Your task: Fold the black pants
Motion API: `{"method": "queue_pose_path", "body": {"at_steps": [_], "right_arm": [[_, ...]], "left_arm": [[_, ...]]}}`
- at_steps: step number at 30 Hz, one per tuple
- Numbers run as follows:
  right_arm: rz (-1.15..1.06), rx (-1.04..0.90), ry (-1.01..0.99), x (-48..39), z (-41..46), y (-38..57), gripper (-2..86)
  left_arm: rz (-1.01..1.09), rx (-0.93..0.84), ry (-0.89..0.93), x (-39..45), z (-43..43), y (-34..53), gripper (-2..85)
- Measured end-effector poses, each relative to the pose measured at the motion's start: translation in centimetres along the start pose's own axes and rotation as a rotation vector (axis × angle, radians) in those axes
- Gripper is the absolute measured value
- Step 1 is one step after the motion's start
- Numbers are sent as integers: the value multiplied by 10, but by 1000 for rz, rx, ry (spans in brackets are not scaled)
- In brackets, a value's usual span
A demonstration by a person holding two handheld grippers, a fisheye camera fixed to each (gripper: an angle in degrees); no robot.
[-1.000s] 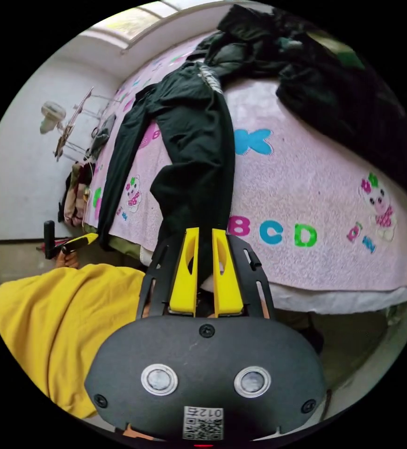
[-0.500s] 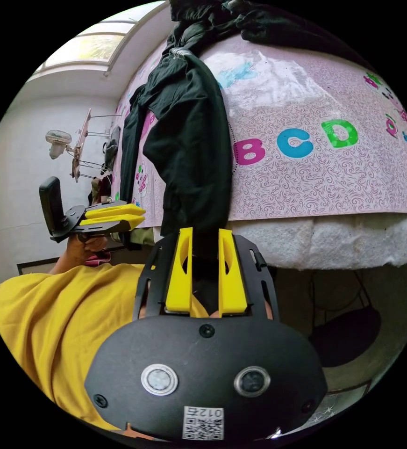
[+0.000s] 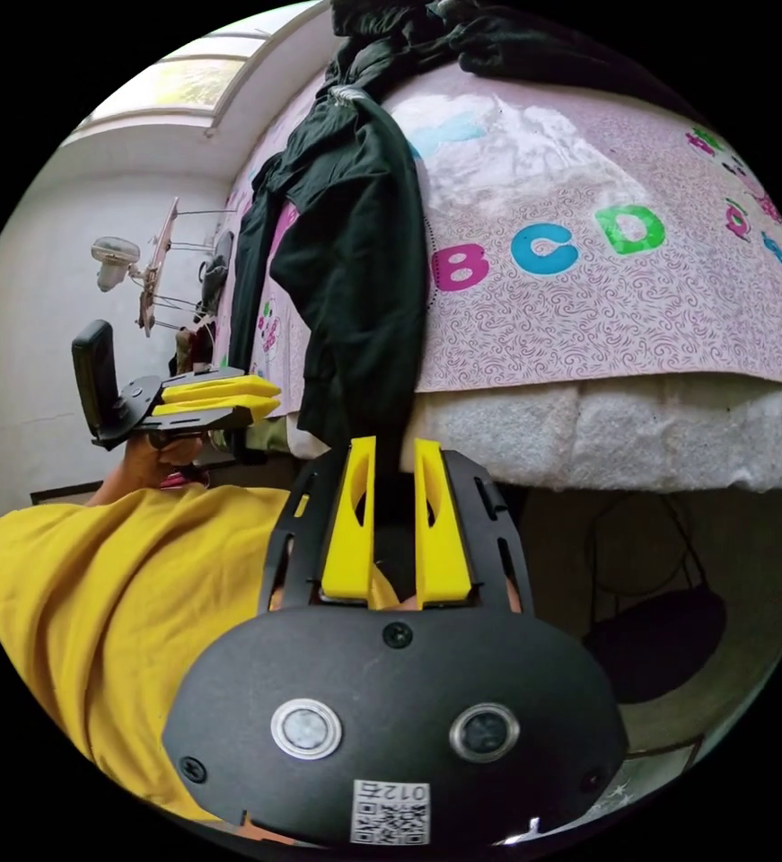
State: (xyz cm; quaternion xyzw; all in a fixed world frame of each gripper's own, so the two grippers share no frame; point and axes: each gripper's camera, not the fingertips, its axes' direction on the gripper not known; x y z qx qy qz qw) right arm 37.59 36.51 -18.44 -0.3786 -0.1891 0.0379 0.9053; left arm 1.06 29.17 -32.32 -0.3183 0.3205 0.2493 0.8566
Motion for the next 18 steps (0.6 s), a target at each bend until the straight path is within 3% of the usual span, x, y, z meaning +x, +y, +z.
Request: {"method": "queue_pose_path", "body": {"at_steps": [7,18], "right_arm": [[-6,42,46,1,-1,-8,38],[142,188,-59,-36,-85,-13,7]], "left_arm": [[29,25,-11,44,9,-1,42],[208,209,-68,156,-6,20,104]]}}
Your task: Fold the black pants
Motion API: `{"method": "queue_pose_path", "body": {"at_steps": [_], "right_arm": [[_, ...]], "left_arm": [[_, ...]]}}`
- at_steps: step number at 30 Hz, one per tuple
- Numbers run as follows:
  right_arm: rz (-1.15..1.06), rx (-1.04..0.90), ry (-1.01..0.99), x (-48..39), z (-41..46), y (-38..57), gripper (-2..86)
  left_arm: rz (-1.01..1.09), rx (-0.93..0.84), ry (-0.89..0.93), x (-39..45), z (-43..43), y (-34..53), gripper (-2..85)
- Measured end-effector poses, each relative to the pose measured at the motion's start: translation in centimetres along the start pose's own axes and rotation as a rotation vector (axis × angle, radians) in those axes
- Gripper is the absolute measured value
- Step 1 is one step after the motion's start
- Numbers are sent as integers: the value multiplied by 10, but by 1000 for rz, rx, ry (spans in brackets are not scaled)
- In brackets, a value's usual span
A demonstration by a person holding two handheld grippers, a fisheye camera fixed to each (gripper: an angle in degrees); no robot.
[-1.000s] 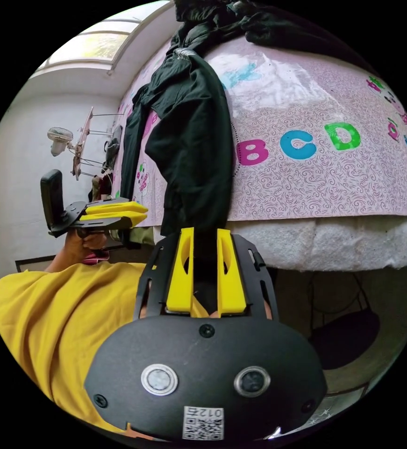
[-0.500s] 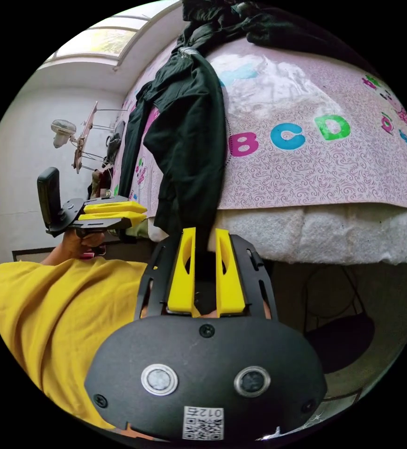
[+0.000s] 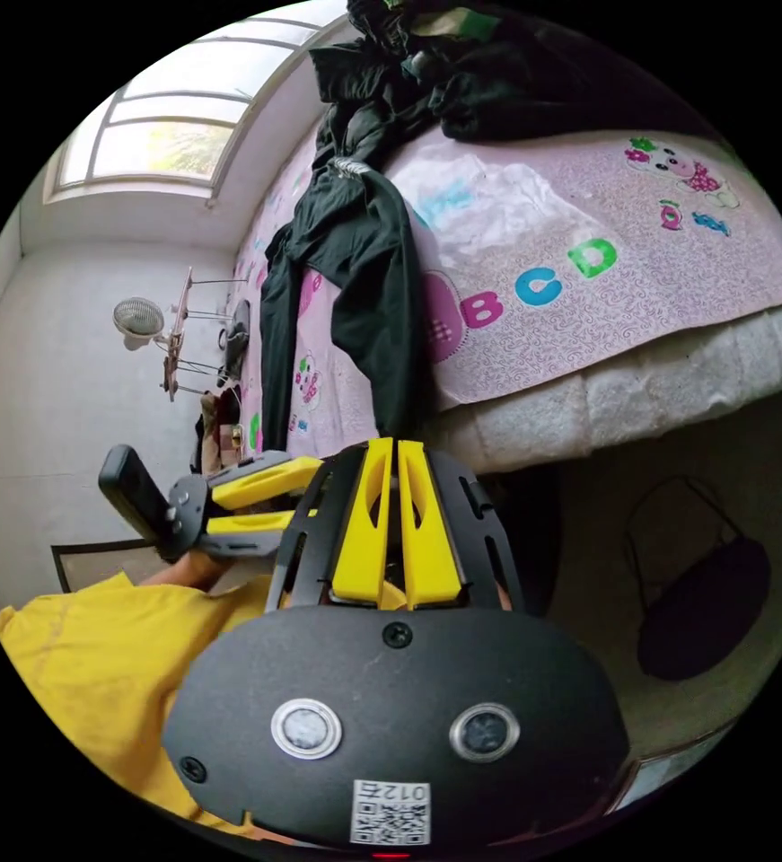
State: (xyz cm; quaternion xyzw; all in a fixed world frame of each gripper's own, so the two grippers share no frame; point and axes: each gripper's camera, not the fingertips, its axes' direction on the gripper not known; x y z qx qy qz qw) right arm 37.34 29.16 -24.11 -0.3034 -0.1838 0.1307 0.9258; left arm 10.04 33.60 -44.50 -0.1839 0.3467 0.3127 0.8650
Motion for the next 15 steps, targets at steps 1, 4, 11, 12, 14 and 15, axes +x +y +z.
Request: {"method": "queue_pose_path", "body": {"at_steps": [1,4,11,12,14,15], "right_arm": [[0,-2,0,-5,-2,-3,7],[-15,-12,18,-31,-12,-20,6],[-122,-130,-73,-82,-23,-83,5],[-159,-157,-65,-89,-26,-94,5],[-203,-197,-74,-98,-34,-112,6],[-241,-222,-76,-104,-40,-123,7]], "left_arm": [[-4,9,-37,13,-2,-2,110],[-63,34,-76,35,-7,-8,124],[-272,61,-266,58,-15,-19,103],[-331,56,-304,58,-14,-21,87],[-419,39,-343,60,-14,-25,56],[-458,25,-375,63,-14,-28,34]]}}
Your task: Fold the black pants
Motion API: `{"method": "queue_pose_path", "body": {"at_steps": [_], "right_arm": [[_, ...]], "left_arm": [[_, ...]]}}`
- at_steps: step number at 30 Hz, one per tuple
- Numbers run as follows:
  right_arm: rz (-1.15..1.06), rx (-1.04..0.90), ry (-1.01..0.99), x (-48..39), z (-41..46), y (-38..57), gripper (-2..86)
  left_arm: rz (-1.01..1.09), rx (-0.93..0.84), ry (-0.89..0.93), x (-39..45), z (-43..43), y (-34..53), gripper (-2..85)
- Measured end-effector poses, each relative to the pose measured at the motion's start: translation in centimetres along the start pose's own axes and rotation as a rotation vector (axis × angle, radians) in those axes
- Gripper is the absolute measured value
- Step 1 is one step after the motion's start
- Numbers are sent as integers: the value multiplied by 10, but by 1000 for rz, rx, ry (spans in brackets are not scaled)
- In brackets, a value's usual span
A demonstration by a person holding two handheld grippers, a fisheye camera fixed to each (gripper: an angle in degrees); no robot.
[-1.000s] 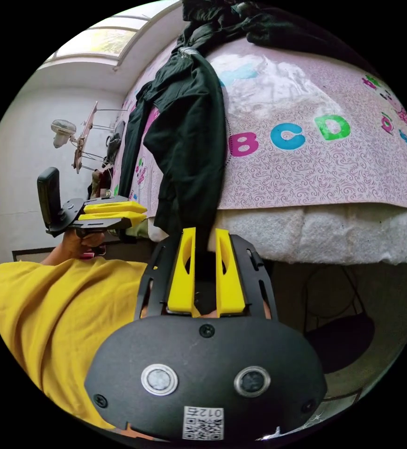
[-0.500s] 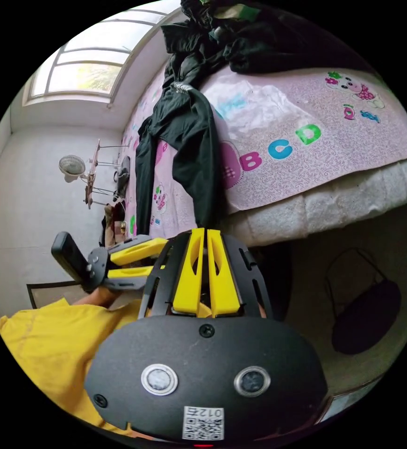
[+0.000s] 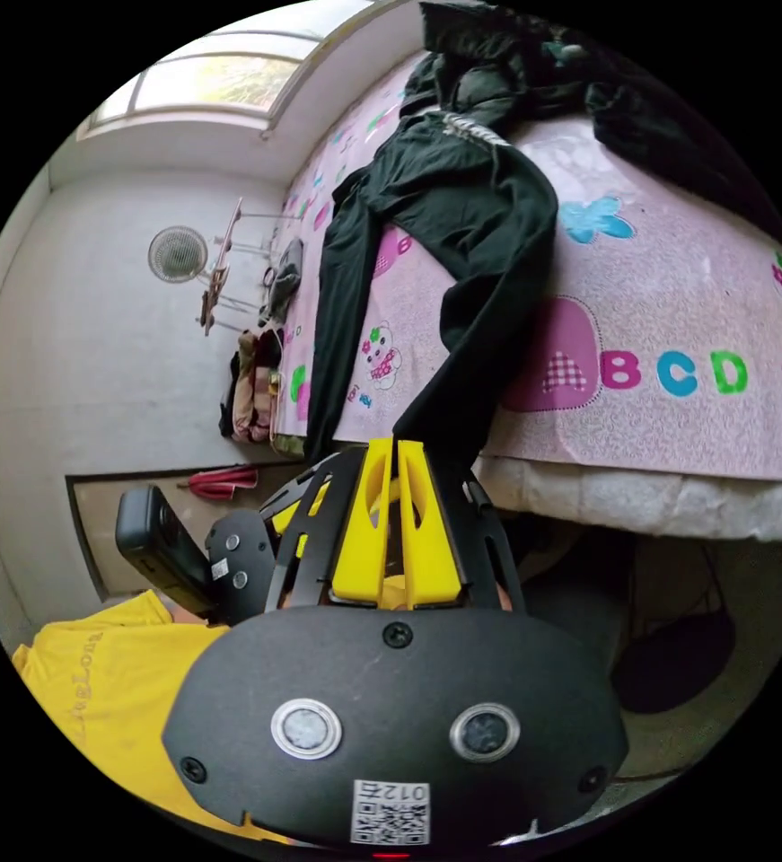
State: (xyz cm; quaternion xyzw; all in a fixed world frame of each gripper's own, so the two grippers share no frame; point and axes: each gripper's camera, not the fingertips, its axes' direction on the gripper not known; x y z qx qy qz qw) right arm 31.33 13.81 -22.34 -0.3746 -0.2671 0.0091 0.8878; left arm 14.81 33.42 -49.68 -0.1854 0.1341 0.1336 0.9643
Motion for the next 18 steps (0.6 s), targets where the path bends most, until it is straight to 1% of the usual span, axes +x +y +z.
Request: {"method": "queue_pose_path", "body": {"at_steps": [1,3,7,9,10,12,16,18], "right_arm": [[-21,-16,0,-2,-4,-5,7],[-110,-114,-6,-7,-19,-28,10],[-232,-194,-18,-9,-57,-66,18],[-291,-152,81,-6,-95,-105,21],[-300,-141,100,-5,-104,-117,21],[-317,-83,145,-6,-141,-176,24],[-354,-32,168,-26,-180,-276,29],[-368,-16,184,-45,-192,-344,36]], "left_arm": [[-15,-1,-13,5,-2,0,23],[-50,-28,-1,11,-5,0,11],[-112,-40,50,19,-20,5,2],[-125,-14,74,22,-30,10,0],[-136,4,85,24,-37,14,0],[-162,0,89,26,-44,18,0],[-205,-25,100,33,-57,24,-1],[-232,-42,94,33,-59,25,-1]]}}
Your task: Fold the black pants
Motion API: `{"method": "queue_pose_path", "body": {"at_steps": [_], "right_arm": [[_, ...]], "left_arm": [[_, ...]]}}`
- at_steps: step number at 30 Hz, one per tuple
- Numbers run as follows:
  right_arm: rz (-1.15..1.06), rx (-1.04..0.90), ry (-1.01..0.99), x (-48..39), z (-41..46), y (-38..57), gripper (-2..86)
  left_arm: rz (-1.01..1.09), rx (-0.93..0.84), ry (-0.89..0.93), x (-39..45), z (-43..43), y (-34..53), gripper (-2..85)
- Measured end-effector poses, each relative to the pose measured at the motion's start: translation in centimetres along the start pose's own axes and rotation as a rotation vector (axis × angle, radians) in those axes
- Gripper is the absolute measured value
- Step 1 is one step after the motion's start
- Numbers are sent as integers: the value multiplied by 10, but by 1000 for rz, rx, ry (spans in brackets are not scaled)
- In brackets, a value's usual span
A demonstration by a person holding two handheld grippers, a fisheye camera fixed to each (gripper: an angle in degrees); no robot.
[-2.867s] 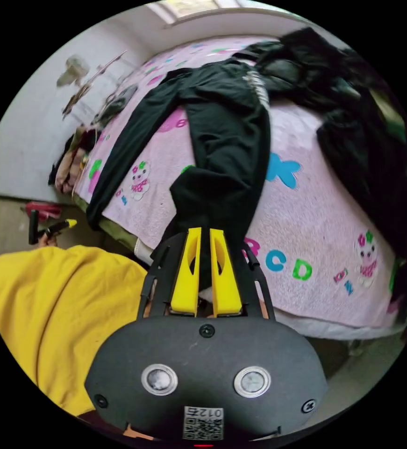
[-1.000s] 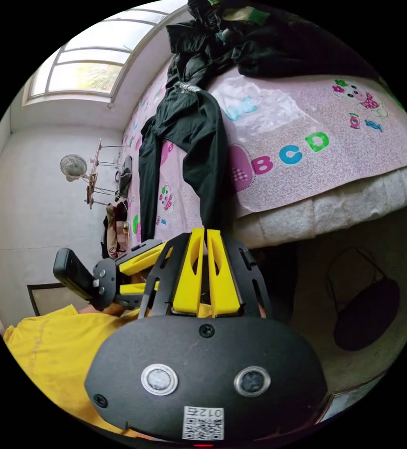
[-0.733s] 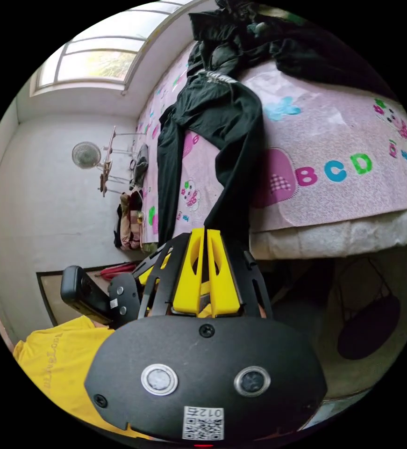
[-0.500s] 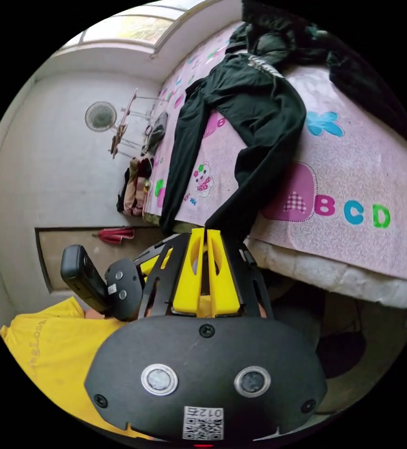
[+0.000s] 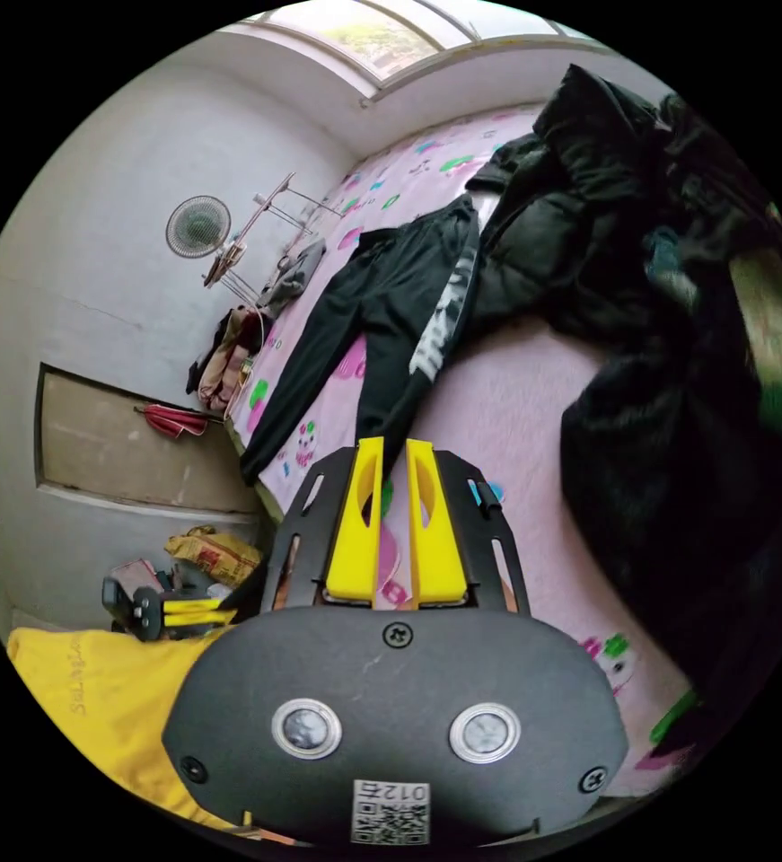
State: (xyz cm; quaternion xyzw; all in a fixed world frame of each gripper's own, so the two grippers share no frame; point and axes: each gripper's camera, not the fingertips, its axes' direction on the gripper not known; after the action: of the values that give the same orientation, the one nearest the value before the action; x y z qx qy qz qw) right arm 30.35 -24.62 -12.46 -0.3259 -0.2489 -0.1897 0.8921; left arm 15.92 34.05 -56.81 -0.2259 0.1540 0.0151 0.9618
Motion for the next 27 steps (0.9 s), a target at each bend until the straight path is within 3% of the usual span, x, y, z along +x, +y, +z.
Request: {"method": "queue_pose_path", "body": {"at_steps": [12,23,27], "right_arm": [[30,-85,86,19,-3,-323,70],[164,-51,54,33,-8,-503,74],[163,-119,53,28,-2,-555,90]], "left_arm": [[-208,-119,73,-17,-3,0,-1],[-356,-243,160,-48,1,-5,-1],[-412,-289,182,-65,8,-2,0]]}}
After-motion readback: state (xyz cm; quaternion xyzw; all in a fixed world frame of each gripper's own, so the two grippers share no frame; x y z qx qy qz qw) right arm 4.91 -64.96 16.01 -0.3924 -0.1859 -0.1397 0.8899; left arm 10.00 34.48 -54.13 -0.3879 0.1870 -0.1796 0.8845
